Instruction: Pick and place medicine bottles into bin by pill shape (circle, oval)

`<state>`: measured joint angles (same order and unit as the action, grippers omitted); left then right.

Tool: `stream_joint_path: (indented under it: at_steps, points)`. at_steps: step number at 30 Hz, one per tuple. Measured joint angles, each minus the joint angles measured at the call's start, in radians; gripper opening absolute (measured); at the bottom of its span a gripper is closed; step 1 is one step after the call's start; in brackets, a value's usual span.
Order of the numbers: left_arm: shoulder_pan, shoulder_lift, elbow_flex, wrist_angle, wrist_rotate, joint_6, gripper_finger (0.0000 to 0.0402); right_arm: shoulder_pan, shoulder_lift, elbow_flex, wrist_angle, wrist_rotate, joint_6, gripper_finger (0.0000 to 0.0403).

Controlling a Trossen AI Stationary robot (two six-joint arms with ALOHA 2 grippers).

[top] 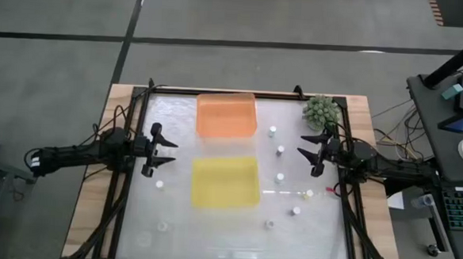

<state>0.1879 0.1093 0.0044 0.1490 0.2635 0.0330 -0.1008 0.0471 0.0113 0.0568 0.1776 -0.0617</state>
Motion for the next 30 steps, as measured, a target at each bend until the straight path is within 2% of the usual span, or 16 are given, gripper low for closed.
stream_joint_path:
  at_steps: [30]
  points:
    - [0.0,0.0,0.0,0.0,0.004,0.0,0.0198,0.0,0.0,0.0,0.008,0.0,0.017,0.0219]
